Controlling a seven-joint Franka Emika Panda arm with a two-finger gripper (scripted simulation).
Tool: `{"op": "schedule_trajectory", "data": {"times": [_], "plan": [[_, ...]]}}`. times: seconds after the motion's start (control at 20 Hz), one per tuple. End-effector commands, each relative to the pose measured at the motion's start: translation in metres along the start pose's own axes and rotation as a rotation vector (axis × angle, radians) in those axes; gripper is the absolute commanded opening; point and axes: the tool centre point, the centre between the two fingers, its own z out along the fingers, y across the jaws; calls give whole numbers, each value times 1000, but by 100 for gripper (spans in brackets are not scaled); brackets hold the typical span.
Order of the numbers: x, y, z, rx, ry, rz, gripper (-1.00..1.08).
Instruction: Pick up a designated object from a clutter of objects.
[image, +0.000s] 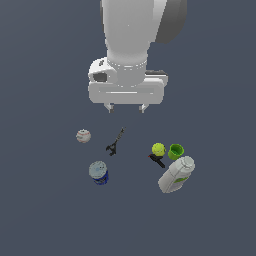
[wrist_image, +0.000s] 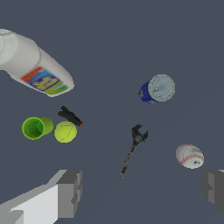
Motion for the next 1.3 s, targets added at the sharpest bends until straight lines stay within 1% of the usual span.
{"op": "schedule_trajectory", "data": {"times": [0.0, 0.15, 0.4, 0.55, 0.95, 1.25], "plan": [[0, 0, 0, 0, 0, 0, 100], [0, -3, 2, -2, -5, -13, 100], [-3, -19, 9, -9, -26, -71, 100], [-4, -22, 10, -11, -31, -83, 100], [-3, -17, 14, -7, -29, -97, 100], [-2, -5, 25, 0, -28, -140, 100]]}}
